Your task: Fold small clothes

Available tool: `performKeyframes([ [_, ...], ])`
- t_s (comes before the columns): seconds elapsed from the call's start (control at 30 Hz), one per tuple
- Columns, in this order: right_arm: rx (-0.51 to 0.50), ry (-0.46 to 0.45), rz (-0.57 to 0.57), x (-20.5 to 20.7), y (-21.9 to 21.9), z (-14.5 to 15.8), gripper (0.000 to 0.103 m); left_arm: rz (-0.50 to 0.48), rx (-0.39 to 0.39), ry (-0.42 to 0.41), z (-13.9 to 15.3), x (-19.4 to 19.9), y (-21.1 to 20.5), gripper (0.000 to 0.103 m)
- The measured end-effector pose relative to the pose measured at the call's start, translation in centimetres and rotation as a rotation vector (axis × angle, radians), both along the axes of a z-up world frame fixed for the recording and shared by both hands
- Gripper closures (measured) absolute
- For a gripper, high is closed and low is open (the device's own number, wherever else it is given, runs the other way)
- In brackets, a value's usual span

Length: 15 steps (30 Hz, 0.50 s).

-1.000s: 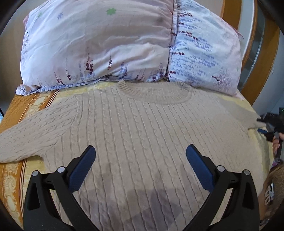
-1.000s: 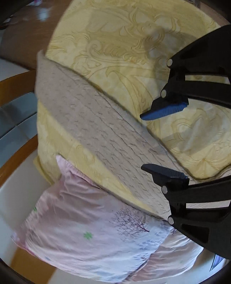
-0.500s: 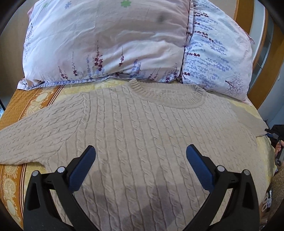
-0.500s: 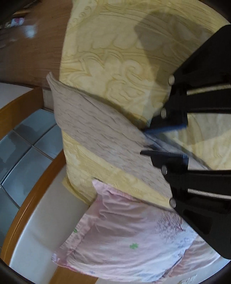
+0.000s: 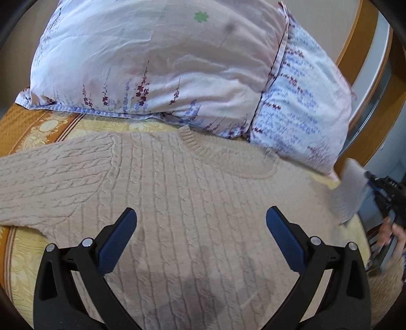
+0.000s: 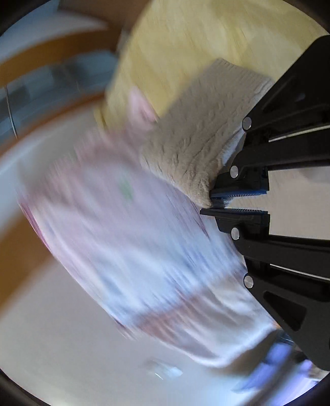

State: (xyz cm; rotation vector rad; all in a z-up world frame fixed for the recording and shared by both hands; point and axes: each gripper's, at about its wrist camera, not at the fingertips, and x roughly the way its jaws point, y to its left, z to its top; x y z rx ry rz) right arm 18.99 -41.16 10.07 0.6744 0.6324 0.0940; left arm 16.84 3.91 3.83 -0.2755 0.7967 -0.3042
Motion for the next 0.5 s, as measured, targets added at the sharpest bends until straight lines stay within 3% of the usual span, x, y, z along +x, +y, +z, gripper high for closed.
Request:
performKeyframes([
  [0.13, 0.001, 0.128, 0.233, 1.4, 8.5, -4.6, 0.095, 0.015, 0.037, -0.065, 0.4, -0.7, -0.7, 0.002],
  [0.2, -0.016, 0.19, 0.27, 1.6, 10.7, -6.6, 0.095, -0.003, 0.062, -0.088, 0.7, -0.9, -1.2, 0.002],
  [0.33, 0.101, 0.22, 0.234, 1.2, 9.6, -7.7, 0.083, -0.045, 0.051, -0.093, 1.2, -1.2, -1.5, 0.002],
  [0.4, 0.149, 0.194, 0.182, 0.7, 8.5, -7.2, 0.059, -0.055, 0.013, -0.075, 1.1, -1.0, -1.0, 0.002],
  [0.5, 0.177, 0.195, 0.076, 0.5, 5.8, -6.8, 0.057, -0.052, -0.047, -0.032, 0.8, -0.3, -0.2, 0.002],
])
